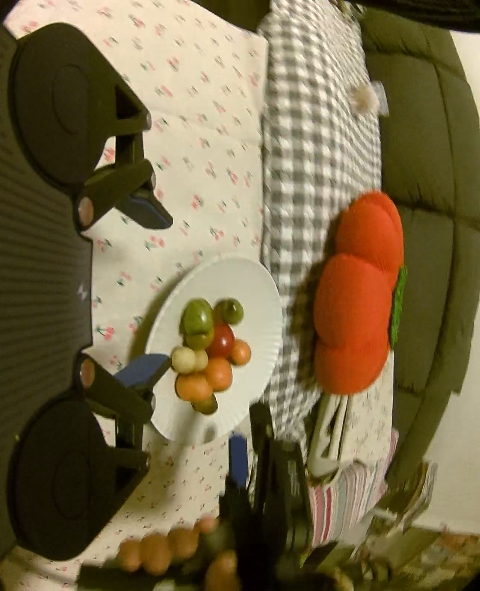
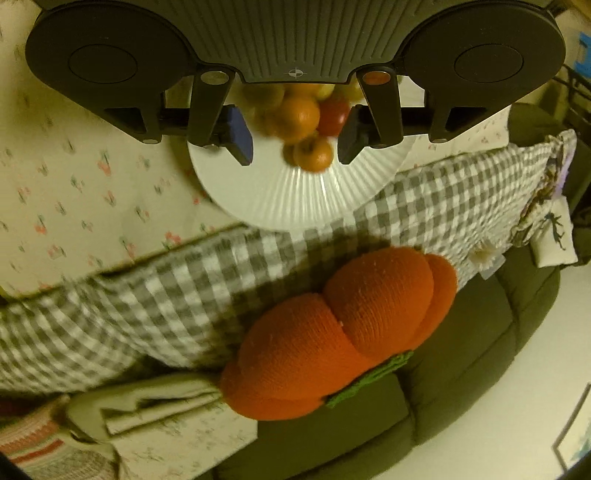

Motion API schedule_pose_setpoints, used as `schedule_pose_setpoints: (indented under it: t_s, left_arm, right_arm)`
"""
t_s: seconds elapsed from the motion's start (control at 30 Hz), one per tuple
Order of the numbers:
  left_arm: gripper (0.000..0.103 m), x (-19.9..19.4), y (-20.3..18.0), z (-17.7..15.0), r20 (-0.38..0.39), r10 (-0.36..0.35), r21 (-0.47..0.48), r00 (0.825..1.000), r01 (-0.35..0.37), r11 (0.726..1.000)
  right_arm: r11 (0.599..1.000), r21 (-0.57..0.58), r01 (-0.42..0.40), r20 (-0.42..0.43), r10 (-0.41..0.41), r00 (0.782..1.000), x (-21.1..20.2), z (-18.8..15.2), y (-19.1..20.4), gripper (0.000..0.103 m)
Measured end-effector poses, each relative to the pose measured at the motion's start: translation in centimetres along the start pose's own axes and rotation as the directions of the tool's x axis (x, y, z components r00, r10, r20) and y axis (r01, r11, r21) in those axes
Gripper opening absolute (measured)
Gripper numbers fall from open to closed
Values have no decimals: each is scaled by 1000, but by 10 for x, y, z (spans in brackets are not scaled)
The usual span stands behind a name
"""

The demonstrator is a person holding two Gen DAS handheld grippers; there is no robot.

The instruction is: Organize fruits

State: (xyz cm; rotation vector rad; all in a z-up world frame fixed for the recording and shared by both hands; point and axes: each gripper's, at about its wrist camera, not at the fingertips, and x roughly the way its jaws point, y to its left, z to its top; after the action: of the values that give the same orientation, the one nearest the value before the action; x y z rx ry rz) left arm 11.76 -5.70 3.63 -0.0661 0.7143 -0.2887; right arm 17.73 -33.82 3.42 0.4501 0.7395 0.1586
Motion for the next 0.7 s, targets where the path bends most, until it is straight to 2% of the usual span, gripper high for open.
schedule_pose_setpoints:
  t_s: [0.1, 0.23, 0.4, 0.47, 0.53, 0.63, 0.7]
  left_arm:
    - [83, -14, 0, -3, -12, 29, -17, 1000, -29, 999]
    - [90, -33, 1, -6, -9, 68, -37, 998, -69, 997]
    - [95, -53, 1, -12, -8, 92, -47, 996, -92, 995]
    - [96, -60, 1, -15, -10, 102, -49, 995, -102, 994]
    - [97, -66, 1, -18, -14, 104, -53, 994, -104, 993]
    - [100, -72, 0, -21, -11, 110, -45, 994, -110, 993]
    - [100, -74, -1, -24, -7, 119, -33, 993, -119, 992]
  right_arm:
    - [1000, -16, 19, 4, -19, 1000, -27, -8, 13, 51]
    - [1000, -9, 26, 23, -25, 999, -66, -26, 29, 59]
    - [997, -74, 37, 32, -35, 999, -106, -59, 53, 68]
    - [992, -112, 54, 39, -50, 998, -117, -69, 61, 74]
    - [988, -134, 74, 48, -68, 997, -127, -78, 66, 75]
    - [984, -155, 85, 52, -78, 996, -139, -91, 69, 86]
    - [981, -168, 94, 57, -85, 995, -143, -102, 68, 88]
